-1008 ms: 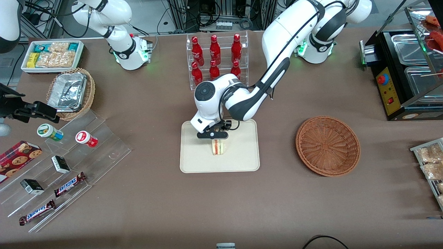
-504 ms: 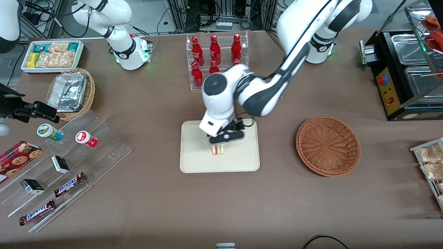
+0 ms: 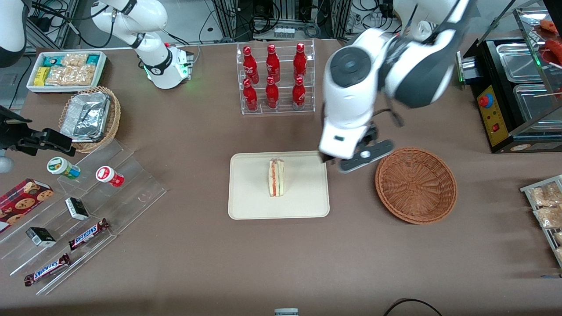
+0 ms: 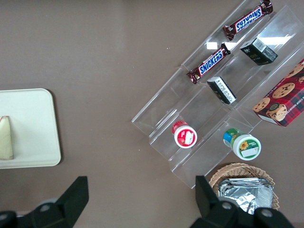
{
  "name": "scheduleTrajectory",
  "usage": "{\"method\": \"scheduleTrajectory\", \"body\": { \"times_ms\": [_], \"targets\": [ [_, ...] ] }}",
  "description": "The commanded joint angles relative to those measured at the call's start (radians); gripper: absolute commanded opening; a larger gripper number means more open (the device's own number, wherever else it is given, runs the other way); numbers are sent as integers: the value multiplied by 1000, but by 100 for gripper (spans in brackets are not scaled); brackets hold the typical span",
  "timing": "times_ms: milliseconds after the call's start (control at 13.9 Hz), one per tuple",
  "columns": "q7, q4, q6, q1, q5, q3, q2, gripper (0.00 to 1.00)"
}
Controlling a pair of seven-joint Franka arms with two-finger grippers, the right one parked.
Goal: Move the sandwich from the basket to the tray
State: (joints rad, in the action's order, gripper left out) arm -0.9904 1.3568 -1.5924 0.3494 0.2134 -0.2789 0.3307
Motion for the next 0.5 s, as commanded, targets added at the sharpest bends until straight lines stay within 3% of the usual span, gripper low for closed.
{"method": "scheduleTrajectory", "body": {
  "times_ms": [0, 432],
  "targets": [
    [151, 184, -8, -114, -68, -6, -178, 99],
    [525, 208, 147, -361, -181, -2, -327, 99]
  ]
}}
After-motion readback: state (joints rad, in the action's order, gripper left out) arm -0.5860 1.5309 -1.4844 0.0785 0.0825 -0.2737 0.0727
